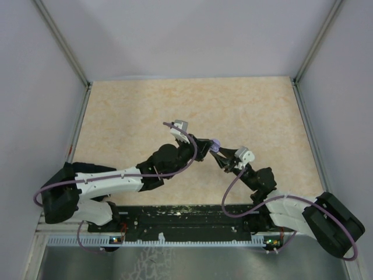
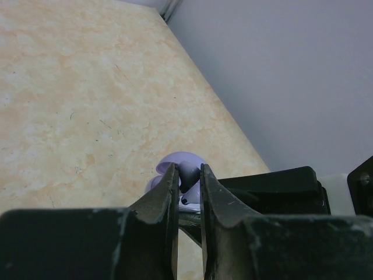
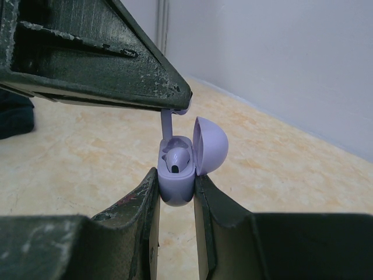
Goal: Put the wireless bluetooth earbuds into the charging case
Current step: Place the earbud in the charging case.
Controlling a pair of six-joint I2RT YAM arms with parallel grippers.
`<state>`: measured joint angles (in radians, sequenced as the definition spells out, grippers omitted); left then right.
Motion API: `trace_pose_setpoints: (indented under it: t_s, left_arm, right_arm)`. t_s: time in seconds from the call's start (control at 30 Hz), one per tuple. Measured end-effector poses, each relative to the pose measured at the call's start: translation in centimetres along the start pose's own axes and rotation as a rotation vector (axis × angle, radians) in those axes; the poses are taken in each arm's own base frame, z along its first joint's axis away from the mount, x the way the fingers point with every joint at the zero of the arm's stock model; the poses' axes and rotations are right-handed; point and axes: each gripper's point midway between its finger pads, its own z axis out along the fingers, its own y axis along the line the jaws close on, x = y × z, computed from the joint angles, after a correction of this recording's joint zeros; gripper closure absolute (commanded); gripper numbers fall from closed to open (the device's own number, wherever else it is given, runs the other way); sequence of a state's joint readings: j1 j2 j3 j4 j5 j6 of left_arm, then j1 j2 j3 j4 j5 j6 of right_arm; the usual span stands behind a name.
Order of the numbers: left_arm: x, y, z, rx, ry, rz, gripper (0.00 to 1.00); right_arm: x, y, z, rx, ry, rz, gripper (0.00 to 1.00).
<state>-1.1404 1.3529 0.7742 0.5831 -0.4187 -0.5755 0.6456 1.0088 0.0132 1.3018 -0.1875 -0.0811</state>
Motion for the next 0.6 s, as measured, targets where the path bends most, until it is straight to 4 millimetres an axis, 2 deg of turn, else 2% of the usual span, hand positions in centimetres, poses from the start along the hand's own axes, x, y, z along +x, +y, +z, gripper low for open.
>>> trace_pose_setpoints:
  t_s: [0.6]
  left_arm:
    - [0.98,0.04,-0.27,-0.004,-0.017,0.051,0.87]
  right_arm:
    - [0.04,0.01,-0.02,0.001,0.002,0.006,1.0]
